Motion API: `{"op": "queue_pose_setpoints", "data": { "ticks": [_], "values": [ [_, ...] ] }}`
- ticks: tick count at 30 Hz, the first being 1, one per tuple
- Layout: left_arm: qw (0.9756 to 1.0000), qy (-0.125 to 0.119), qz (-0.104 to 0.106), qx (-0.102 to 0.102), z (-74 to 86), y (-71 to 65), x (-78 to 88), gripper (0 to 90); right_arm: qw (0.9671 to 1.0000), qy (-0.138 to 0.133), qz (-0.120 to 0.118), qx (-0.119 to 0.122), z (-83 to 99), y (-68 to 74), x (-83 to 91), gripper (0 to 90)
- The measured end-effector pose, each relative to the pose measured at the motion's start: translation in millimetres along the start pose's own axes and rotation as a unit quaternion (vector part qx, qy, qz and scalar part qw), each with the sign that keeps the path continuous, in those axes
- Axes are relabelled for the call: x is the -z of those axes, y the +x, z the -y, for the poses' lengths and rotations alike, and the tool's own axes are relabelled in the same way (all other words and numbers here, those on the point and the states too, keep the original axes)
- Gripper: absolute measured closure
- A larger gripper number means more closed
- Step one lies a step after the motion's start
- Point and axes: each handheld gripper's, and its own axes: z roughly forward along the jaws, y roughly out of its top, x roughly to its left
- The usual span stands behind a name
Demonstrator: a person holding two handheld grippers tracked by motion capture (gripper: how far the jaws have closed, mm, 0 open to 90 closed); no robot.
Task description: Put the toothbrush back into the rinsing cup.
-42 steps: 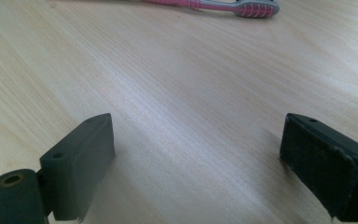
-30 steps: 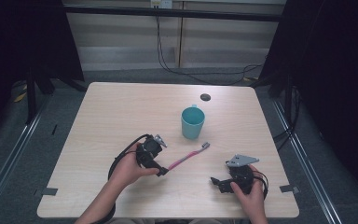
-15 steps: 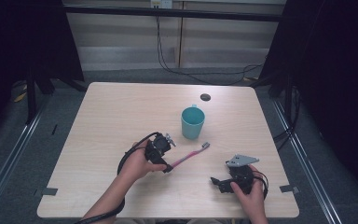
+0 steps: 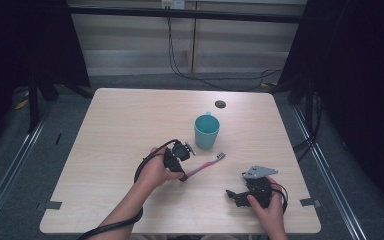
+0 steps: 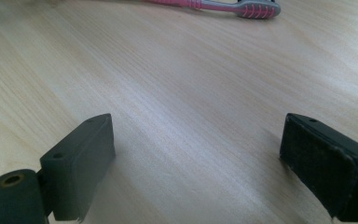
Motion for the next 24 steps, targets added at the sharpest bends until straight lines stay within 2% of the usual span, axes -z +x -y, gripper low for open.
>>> {"op": "queue_pose_setpoints", "data": {
  "ticks": [1, 2, 3, 4, 19, 23, 24],
  "values": [
    [1.0, 0.0, 0.0, 0.0, 0.0, 0.0, 0.0, 50.3, 1.0, -0.001, 0.0, 0.001, 0.0, -0.2, -0.1, 9.4],
    [1.0, 0.004, 0.0, -0.009, -1.8, 1.0, 0.0, 52.1, 1.0, -0.001, 0.0, 0.001, 0.0, -0.2, -0.1, 9.4],
    [1.0, 0.002, -0.001, -0.003, -2.5, 0.3, -0.9, 52.1, 1.0, -0.001, 0.0, 0.001, 0.0, -0.2, -0.1, 9.4],
    [0.9999, 0.009, 0.001, -0.007, -4.5, -0.2, -1.9, 54.7, 1.0, -0.001, 0.0, 0.001, 0.0, -0.2, -0.1, 9.4],
    [0.9998, 0.016, 0.001, -0.011, -13.5, -2.1, -2.3, 54.8, 1.0, -0.001, 0.0, 0.002, 0.0, -0.2, -0.2, 9.4],
    [0.9998, 0.015, 0.0, -0.013, -17.3, -3.6, -3.3, 57.3, 1.0, 0.0, 0.0, 0.0, 0.0, 0.0, 0.0, 9.4],
    [0.9998, 0.016, 0.0, -0.014, -18.8, -4.0, -4.0, 60.5, 1.0, -0.001, 0.0, 0.001, 0.0, -0.2, -0.2, 9.4]
  ]
}}
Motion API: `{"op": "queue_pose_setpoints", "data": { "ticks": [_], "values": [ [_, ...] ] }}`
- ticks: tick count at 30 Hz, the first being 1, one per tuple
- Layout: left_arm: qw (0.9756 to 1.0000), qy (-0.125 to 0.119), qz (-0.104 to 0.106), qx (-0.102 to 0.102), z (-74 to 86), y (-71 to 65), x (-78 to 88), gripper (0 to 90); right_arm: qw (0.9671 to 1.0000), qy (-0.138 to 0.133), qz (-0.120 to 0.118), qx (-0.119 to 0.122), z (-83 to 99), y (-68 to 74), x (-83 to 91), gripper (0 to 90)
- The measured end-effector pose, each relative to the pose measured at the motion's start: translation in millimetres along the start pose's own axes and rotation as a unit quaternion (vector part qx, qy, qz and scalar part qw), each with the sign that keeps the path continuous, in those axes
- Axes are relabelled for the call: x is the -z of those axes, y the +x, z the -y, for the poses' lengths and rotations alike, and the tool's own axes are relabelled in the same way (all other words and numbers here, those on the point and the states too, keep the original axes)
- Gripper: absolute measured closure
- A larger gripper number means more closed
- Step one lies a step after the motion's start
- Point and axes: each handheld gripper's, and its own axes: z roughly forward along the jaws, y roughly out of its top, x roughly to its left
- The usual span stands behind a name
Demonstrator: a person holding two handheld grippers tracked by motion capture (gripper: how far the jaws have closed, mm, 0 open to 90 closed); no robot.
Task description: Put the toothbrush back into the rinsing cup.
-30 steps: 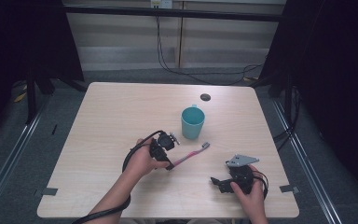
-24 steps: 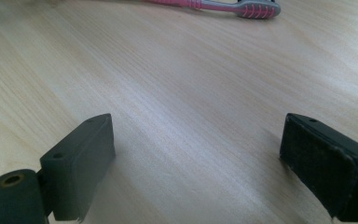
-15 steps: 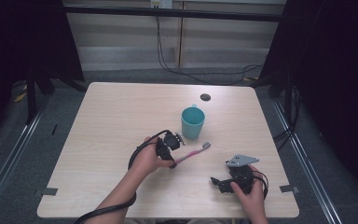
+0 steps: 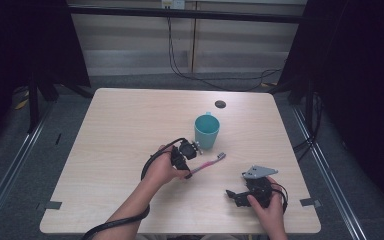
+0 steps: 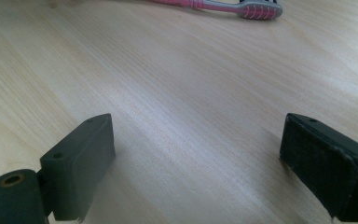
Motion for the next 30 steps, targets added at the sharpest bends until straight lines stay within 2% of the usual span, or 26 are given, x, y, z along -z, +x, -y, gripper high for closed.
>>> {"op": "queue_pose_setpoints", "data": {
  "ticks": [7, 8, 9, 10, 11, 13, 19, 21, 22, 26, 29, 30],
  "values": [
    [1.0, 0.006, -0.002, -0.001, -4.1, -2.0, -4.5, 66.1, 1.0, 0.0, 0.0, 0.0, 0.0, 0.0, 0.0, 9.4],
    [1.0, 0.007, -0.007, -0.001, -4.7, -2.7, -4.7, 70.0, 1.0, 0.0, 0.0, 0.0, 0.0, 0.0, 0.0, 9.4],
    [0.9999, 0.01, -0.008, -0.003, -5.3, -3.0, -4.7, 70.0, 1.0, 0.0, 0.0, 0.0, 0.0, 0.0, 0.0, 9.4],
    [0.9998, 0.015, -0.014, -0.007, -6.3, -3.6, -4.7, 75.7, 1.0, 0.0, 0.0, 0.0, 0.0, 0.0, 0.0, 9.4],
    [0.9996, 0.019, -0.017, -0.008, -6.7, -4.1, -4.8, 75.7, 1.0, 0.0, 0.0, 0.0, 0.0, 0.0, 0.0, 9.4],
    [0.9996, 0.024, -0.015, -0.005, -7.8, -4.5, -4.7, 81.1, 1.0, 0.0, 0.0, 0.0, 0.0, 0.1, 0.0, 9.4],
    [0.999, 0.04, -0.015, -0.011, -10.4, -8.0, -5.0, 81.9, 1.0, 0.0, 0.0, 0.0, 0.0, 0.0, 0.0, 9.4],
    [0.9991, 0.039, -0.014, -0.009, -9.8, -8.3, -4.9, 81.9, 1.0, 0.001, 0.0, -0.002, 0.0, 0.2, 0.2, 9.4],
    [0.9993, 0.034, -0.015, -0.001, -7.8, -8.0, -4.4, 82.0, 1.0, 0.0, 0.0, 0.0, 0.0, 0.0, 0.0, 9.4],
    [0.9996, 0.026, -0.007, 0.012, -3.6, -7.4, -3.1, 82.0, 1.0, 0.0, 0.0, 0.0, 0.0, 0.0, 0.0, 9.4],
    [0.9999, 0.002, -0.002, 0.016, -0.2, -7.9, 2.5, 82.0, 1.0, 0.0, 0.0, 0.0, 0.0, 0.1, 0.0, 9.4],
    [0.9999, 0.002, -0.002, 0.016, -0.2, -7.9, 2.5, 82.0, 1.0, 0.0, 0.0, 0.0, 0.0, 0.1, 0.0, 9.4]
  ]
}}
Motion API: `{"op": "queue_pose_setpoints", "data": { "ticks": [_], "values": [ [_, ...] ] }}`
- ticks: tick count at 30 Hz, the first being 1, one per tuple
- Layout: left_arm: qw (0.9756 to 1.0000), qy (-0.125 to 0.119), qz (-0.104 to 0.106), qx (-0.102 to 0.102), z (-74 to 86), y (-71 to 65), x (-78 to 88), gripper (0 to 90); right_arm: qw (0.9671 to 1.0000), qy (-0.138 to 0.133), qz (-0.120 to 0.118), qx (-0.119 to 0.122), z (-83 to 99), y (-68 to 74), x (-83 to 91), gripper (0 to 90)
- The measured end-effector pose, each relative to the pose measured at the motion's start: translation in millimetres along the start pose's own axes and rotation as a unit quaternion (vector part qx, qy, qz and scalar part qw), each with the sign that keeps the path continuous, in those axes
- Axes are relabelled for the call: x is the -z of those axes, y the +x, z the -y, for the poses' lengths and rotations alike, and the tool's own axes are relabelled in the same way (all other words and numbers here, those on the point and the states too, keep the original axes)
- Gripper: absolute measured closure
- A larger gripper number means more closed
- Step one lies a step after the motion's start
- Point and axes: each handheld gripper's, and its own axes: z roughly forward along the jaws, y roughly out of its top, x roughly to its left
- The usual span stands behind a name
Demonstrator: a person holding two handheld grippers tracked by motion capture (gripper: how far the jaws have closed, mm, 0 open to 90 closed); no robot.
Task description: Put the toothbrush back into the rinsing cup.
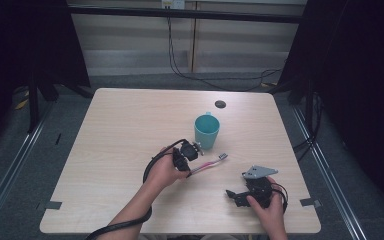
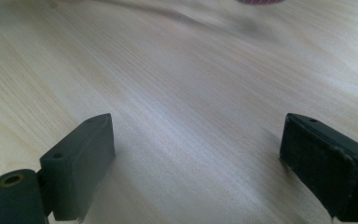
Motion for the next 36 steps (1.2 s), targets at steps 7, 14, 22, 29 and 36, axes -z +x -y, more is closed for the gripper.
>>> {"op": "queue_pose_setpoints", "data": {
  "ticks": [7, 14, 22, 29, 36],
  "values": [
    [0.9995, -0.029, 0.012, 0.005, 5.8, -0.7, 13.8, 82.0, 1.0, 0.0, -0.001, 0.0, 0.0, 0.0, -0.1, 9.4],
    [0.9974, -0.067, 0.023, 0.015, 20.3, 0.8, 22.3, 82.0, 1.0, 0.0, 0.002, -0.002, 0.0, 0.3, 0.1, 9.6],
    [0.9953, -0.09, 0.025, 0.025, 31.1, 3.6, 25.1, 82.0, 0.9997, 0.001, 0.003, -0.025, -1.8, -4.6, 4.5, 20.0],
    [0.9933, -0.109, 0.027, 0.029, 32.0, 2.8, 25.6, 82.0, 0.9984, -0.012, -0.018, -0.051, -4.9, -9.7, 7.3, 20.5],
    [0.991, -0.127, 0.031, 0.029, 32.0, 1.5, 26.5, 81.9, 0.9904, -0.068, -0.063, -0.102, -12.7, -17.3, 15.3, 21.9]
  ]
}}
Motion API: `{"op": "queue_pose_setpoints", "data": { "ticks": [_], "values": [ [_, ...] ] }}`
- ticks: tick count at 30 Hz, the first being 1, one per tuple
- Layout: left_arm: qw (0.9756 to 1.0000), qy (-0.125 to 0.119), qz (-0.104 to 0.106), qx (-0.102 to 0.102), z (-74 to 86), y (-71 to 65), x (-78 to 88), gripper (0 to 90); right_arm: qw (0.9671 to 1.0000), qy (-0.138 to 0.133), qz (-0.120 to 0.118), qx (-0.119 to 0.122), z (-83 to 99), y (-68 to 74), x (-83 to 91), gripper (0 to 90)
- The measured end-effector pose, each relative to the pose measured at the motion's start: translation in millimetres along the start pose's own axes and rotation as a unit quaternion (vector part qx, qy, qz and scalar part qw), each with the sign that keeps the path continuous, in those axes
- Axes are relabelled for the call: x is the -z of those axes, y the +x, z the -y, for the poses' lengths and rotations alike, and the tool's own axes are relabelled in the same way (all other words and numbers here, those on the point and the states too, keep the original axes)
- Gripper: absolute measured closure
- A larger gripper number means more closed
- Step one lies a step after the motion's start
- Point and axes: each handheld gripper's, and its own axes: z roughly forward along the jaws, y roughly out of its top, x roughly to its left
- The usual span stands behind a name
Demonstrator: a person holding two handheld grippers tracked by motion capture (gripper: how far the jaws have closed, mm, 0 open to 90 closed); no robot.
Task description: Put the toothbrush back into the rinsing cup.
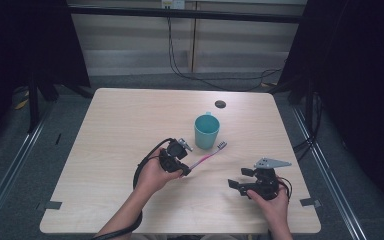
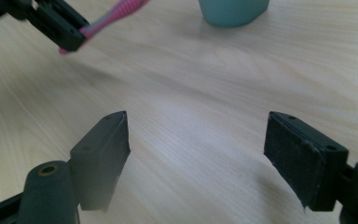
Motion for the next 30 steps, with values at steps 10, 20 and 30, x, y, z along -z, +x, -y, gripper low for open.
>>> {"op": "queue_pose_setpoints", "data": {
  "ticks": [10, 20, 30],
  "values": [
    [0.9998, -0.021, -0.001, 0.004, 4.4, -2.6, 0.6, 81.9, 0.9967, -0.044, -0.036, -0.057, -6.7, -5.8, 2.6, 25.3],
    [0.9992, -0.04, 0.002, 0.009, 8.8, -4.8, -1.1, 81.9, 0.994, -0.064, -0.051, -0.072, -22.8, -4.3, 1.0, 28.3],
    [0.9988, -0.048, 0.002, 0.008, 9.5, -7.1, 0.7, 82.0, 0.9901, -0.083, -0.062, -0.094, -36.8, -2.2, -2.1, 30.3]
  ]
}}
